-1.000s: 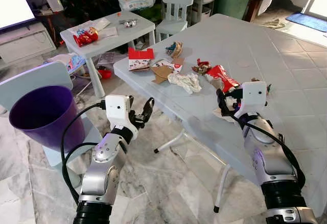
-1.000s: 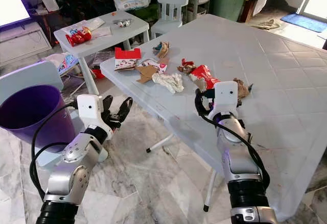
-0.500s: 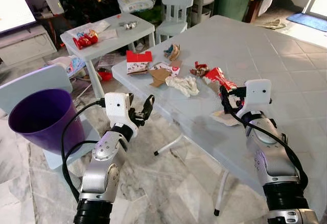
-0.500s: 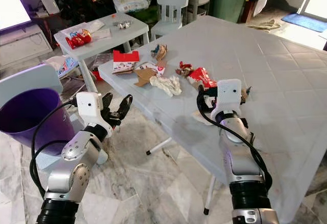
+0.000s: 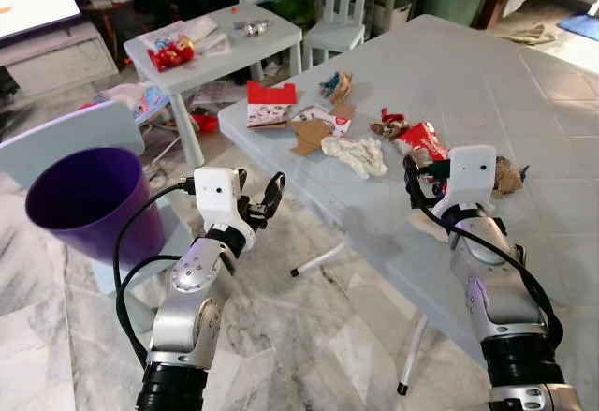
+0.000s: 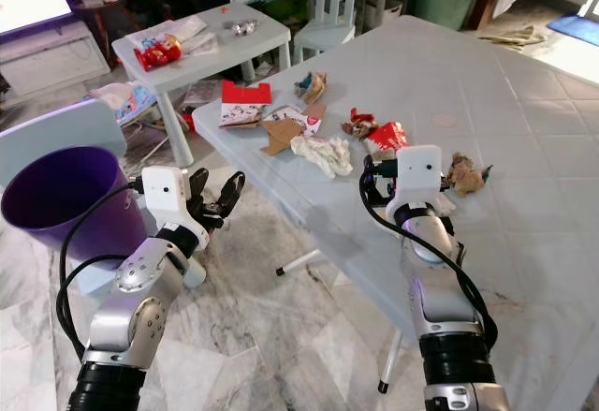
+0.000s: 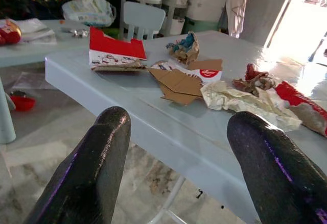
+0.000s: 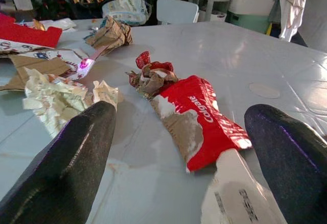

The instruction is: Picking trash to rubbish bin

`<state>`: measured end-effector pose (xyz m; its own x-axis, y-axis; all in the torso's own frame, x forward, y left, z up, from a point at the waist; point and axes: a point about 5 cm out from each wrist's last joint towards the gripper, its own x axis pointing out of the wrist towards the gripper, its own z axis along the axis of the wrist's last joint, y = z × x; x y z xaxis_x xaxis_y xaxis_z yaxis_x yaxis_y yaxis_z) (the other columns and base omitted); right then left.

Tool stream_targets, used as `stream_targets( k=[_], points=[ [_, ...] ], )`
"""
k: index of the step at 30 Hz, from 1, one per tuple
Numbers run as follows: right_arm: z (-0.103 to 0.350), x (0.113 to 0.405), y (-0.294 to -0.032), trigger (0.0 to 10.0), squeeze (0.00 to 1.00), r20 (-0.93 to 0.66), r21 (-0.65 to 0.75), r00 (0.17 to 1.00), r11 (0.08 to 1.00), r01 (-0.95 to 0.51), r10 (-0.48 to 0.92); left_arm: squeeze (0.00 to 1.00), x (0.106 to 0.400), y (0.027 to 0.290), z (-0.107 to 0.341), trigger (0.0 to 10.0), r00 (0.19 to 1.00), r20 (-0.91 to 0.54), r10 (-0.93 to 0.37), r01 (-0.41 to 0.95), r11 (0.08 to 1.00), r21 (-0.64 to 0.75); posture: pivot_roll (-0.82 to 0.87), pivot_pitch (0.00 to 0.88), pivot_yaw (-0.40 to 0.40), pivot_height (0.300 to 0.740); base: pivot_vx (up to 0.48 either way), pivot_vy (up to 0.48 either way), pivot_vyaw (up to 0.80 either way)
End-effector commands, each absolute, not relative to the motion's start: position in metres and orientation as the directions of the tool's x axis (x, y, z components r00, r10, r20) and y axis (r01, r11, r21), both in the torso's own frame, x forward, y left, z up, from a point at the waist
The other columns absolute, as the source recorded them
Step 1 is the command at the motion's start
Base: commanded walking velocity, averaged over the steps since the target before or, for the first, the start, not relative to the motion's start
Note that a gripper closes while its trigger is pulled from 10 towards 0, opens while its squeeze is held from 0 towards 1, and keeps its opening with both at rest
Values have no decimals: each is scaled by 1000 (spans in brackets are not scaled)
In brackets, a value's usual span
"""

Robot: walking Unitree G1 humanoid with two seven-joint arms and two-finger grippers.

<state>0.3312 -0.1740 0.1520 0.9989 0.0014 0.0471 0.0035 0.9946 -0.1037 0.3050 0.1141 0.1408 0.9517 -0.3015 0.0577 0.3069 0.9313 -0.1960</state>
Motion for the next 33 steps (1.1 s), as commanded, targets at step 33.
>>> stream_targets(
  k=[33],
  points=[
    [160,330,-176,10000,0,88,-139,996,990,28,-16,0,306,114,143,10000,953,59,-296,302,934,-191,5,58,30,740,0,0,0]
  ],
)
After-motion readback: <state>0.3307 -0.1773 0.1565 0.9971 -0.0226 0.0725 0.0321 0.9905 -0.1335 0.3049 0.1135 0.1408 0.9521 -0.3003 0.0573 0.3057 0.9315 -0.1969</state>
